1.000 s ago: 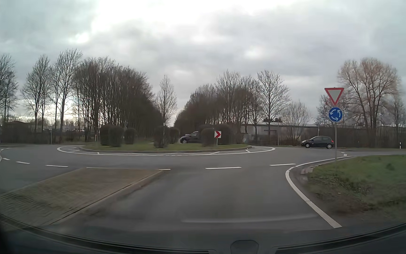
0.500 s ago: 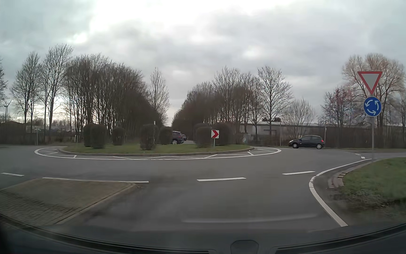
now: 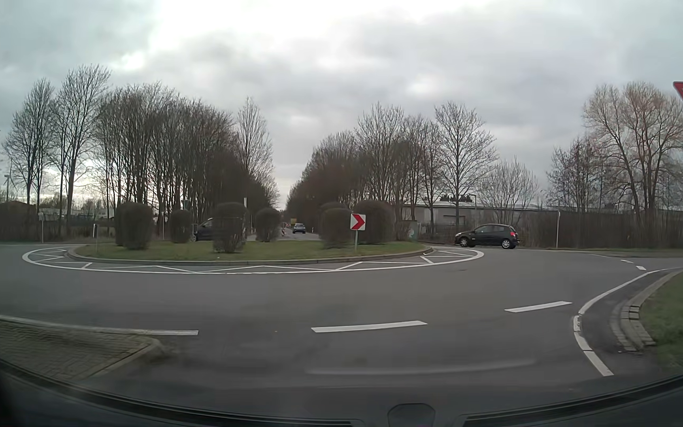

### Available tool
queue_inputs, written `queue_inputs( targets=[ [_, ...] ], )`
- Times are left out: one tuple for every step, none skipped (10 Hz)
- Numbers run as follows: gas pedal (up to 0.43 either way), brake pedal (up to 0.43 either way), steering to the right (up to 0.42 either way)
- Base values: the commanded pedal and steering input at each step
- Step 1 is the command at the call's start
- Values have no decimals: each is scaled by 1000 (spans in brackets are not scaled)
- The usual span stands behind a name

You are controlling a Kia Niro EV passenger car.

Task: Follow the waypoints while adhering to traffic rules and regulations

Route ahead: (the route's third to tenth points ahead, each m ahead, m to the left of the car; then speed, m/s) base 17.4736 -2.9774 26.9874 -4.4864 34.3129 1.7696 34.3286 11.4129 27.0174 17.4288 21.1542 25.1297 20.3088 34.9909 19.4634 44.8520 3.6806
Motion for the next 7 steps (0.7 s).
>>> queue_inputs(
  targets=[
    [0,421,15],
    [0,415,15],
    [0,396,15],
    [0,384,15],
    [0,378,15],
    [0,378,15],
    [0,372,15]
  ],
)
